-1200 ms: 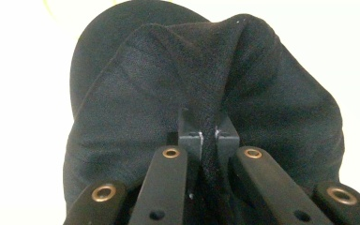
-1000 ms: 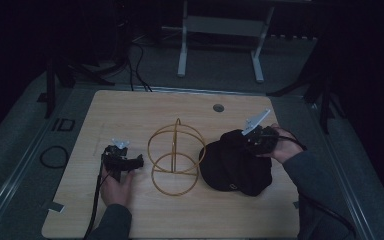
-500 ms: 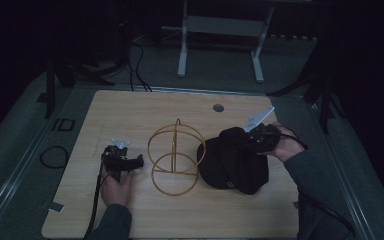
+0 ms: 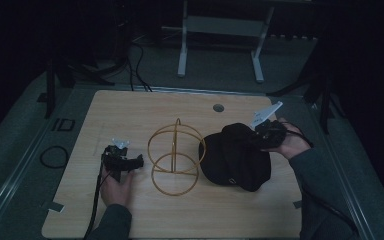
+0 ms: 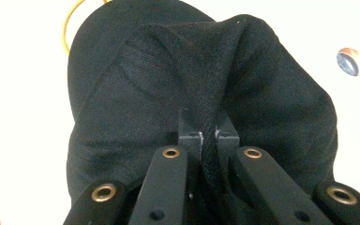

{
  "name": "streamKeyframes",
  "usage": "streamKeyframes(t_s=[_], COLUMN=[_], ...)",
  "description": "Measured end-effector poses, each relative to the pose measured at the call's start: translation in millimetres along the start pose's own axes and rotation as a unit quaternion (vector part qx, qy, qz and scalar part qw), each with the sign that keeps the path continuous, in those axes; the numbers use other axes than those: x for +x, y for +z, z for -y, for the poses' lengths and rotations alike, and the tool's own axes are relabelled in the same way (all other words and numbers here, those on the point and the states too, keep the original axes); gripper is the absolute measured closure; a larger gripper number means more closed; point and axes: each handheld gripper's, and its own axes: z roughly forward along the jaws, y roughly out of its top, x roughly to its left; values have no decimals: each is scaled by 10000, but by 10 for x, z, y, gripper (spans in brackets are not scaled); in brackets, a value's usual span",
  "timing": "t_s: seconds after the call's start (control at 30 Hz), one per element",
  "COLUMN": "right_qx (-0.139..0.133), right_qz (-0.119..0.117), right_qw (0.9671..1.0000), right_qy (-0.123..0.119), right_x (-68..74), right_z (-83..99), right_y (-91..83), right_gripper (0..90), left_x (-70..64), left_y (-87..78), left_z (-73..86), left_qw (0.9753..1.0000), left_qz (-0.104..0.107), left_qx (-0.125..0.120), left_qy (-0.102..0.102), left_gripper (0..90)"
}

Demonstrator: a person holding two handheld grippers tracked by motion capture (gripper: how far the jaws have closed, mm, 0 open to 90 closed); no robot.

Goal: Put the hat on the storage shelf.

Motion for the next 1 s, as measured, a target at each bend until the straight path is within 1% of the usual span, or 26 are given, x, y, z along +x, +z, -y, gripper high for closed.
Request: streamKeyframes(t_s=[0.27,0.4,0.73,1.0], right_qx=[-19,20,-11,120], right_qz=[-22,-29,-51,-58], right_qw=[10000,10000,9999,9998], right_qy=[-4,-30,-97,-164], right_x=[-17,-24,-34,-44], right_z=[-4,-7,-27,-69], right_y=[-95,-146,-287,-357], right_gripper=[865,865,865,865], left_x=[0,-2,-2,-1], left_y=[0,1,2,2], left_z=[0,0,0,0], left_qw=[10000,10000,10000,10000], left_qz=[0,0,1,-1], left_qx=[0,-10,-14,-15], left_qy=[0,-12,-18,-9], left_gripper=[60,60,60,60])
